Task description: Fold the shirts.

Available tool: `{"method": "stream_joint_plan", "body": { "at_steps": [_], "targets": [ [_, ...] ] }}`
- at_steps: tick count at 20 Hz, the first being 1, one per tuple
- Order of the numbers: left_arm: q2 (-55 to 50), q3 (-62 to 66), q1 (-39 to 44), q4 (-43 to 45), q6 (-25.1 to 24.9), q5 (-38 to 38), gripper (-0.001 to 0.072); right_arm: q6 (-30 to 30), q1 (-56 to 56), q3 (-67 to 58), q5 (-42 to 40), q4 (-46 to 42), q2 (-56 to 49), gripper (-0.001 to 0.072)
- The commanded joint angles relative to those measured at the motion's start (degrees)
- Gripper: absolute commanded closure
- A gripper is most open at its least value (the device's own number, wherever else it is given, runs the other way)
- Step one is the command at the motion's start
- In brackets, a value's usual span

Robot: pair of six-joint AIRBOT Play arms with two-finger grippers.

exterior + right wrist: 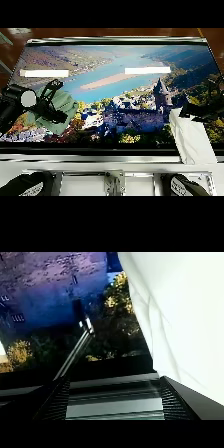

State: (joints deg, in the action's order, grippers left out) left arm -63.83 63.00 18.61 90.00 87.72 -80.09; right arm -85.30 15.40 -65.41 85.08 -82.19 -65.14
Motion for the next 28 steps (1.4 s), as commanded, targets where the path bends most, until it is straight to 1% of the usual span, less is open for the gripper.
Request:
{"method": "stream_joint_plan", "body": {
  "at_steps": [1, 15, 17, 19, 21, 28],
  "targets": [
    [-0.04, -0.02, 0.0, 0.0, 0.0, 0.02, 0.0514, 0.0, 0.02, -0.07, 0.02, 0.02, -0.04, 0.0022],
    [-0.04, -0.02, 0.0, 0.0, 0.0, 0.02, 0.0514, 0.0, 0.02, -0.07, 0.02, 0.04, -0.04, 0.0022],
    [-0.04, -0.02, 0.0, -0.02, 0.0, 0.11, 0.0514, -0.02, 0.02, -0.07, -1.6, 0.87, -0.04, 0.0022],
    [-0.07, -0.02, 0.0, -0.02, 0.0, 3.74, 0.0514, -0.02, 0.02, -0.07, -4.81, 1.81, -0.04, 0.0022],
    [-0.07, -0.02, 0.0, -0.04, 0.02, 7.72, 0.0514, -0.02, 0.02, -0.07, -5.88, 2.67, -0.04, 0.0022],
    [-0.07, -0.02, 0.0, -1.07, 0.02, 8.13, 0.0511, 0.04, 0.02, -0.07, -9.11, 2.75, -0.04, 0.0022]
  ]
}}
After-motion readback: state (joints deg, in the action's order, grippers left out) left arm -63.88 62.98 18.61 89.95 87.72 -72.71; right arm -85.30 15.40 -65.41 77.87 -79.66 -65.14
